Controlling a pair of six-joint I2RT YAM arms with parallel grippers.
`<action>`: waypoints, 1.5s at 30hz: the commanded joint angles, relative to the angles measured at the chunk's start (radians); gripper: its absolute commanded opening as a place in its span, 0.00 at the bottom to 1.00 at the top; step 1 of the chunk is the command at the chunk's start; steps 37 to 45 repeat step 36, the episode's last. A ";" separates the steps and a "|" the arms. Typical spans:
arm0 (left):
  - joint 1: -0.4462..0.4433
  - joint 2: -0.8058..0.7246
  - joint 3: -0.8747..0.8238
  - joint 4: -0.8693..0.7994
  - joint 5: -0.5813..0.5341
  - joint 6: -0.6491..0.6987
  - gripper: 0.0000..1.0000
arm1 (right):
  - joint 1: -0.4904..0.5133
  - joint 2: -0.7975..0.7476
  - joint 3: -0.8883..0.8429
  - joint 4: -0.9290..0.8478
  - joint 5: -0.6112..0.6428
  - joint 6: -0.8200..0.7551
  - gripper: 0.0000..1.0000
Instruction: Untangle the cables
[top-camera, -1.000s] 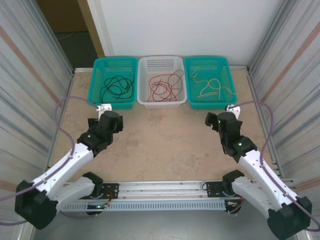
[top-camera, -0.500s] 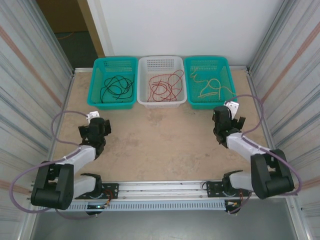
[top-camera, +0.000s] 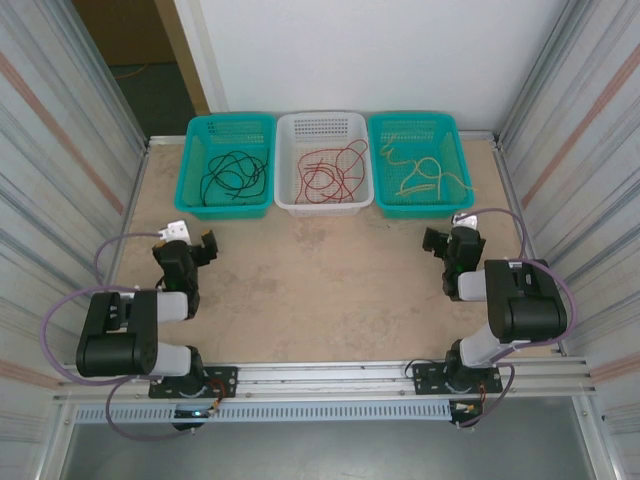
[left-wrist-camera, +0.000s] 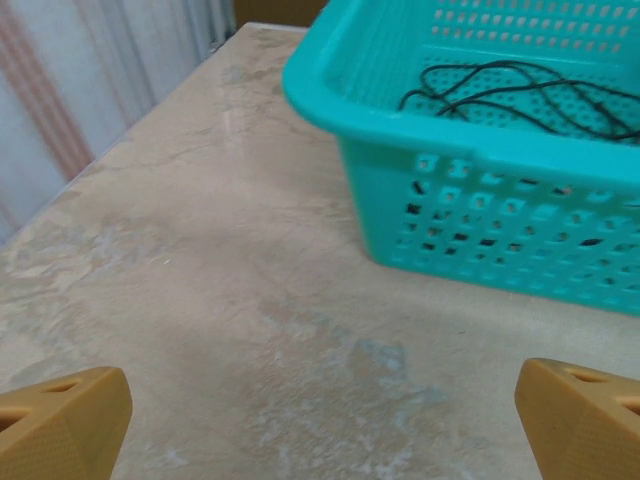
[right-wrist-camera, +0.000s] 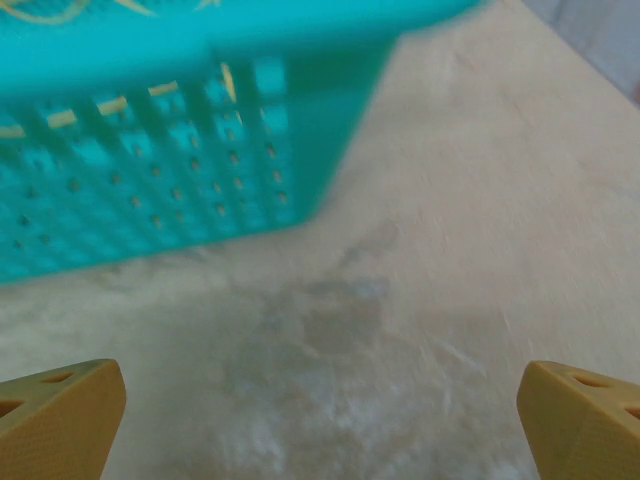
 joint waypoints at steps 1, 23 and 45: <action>-0.001 0.064 0.018 0.124 0.140 0.044 0.99 | -0.027 -0.009 0.045 0.009 -0.148 -0.011 0.99; -0.085 0.128 0.161 -0.062 0.057 0.121 0.99 | -0.011 -0.010 0.044 0.011 -0.122 -0.023 0.99; -0.084 0.128 0.160 -0.062 0.057 0.122 0.99 | -0.016 -0.010 0.047 0.007 -0.145 -0.026 0.99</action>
